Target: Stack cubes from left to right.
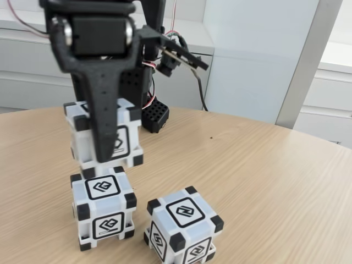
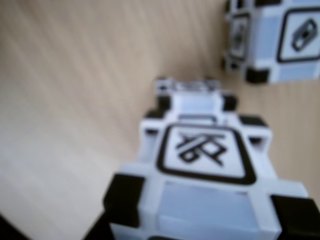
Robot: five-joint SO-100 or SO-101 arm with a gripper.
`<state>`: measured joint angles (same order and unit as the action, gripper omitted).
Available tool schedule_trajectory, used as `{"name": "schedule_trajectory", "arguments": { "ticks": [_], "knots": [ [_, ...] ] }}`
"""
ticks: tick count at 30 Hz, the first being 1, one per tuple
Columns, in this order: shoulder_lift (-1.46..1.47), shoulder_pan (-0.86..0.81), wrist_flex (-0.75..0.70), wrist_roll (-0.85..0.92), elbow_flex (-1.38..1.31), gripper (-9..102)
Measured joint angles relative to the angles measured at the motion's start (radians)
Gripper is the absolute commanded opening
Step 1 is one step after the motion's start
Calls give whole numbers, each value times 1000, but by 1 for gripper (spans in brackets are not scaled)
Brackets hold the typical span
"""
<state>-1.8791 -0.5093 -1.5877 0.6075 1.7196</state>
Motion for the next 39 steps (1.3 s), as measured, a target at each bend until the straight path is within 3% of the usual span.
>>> {"name": "schedule_trajectory", "arguments": {
  "ticks": [18, 39],
  "knots": [
    [49, 5, 3, -167, 0, 0],
    [135, -6, 61, -137, 0, 0]
  ]
}}
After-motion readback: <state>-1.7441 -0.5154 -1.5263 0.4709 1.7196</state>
